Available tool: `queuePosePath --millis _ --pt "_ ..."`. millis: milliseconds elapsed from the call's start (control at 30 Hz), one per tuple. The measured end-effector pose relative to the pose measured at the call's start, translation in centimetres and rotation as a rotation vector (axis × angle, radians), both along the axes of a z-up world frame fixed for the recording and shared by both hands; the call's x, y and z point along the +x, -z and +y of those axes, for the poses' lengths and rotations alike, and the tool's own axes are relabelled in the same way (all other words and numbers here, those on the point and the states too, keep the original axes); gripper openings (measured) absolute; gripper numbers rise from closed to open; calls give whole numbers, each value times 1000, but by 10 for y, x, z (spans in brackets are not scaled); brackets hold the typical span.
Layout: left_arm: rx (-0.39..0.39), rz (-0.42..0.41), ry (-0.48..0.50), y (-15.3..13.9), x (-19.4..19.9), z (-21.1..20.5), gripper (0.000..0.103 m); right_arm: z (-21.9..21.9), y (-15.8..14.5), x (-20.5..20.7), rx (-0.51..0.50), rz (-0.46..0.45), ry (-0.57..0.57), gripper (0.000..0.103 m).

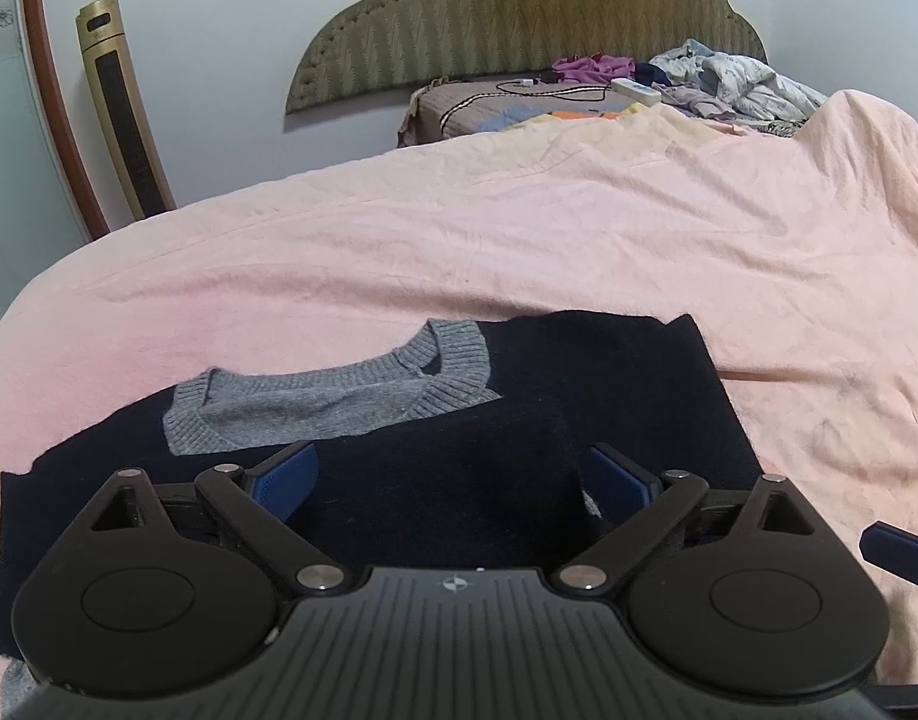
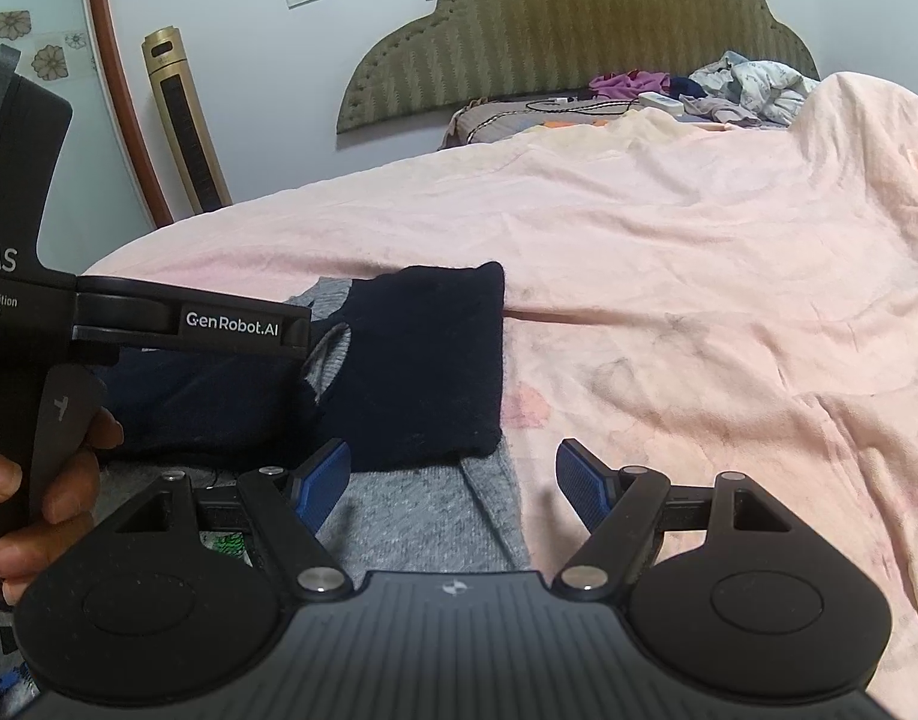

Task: Fold small clothes
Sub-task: 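Move both grippers toward the grey ribbed hem of the sweater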

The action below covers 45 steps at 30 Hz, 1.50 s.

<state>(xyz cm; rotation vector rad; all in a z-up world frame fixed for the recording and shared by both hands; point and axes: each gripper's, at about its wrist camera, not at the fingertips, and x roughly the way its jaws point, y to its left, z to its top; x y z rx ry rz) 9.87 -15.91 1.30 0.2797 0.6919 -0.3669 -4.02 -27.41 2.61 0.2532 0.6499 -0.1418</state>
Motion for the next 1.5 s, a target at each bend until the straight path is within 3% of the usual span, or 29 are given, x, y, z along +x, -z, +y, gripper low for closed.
queuePosePath --millis 667,1267,1500 --pt "-3 20 -134 0 -31 66 98 33 -3 -18 -70 15 -92 76" --pt "2 -62 -248 -26 -80 143 101 54 -6 -47 -68 21 -174 81" --pt "8 -78 -319 -28 -100 195 102 45 -8 -66 -61 20 -166 81"
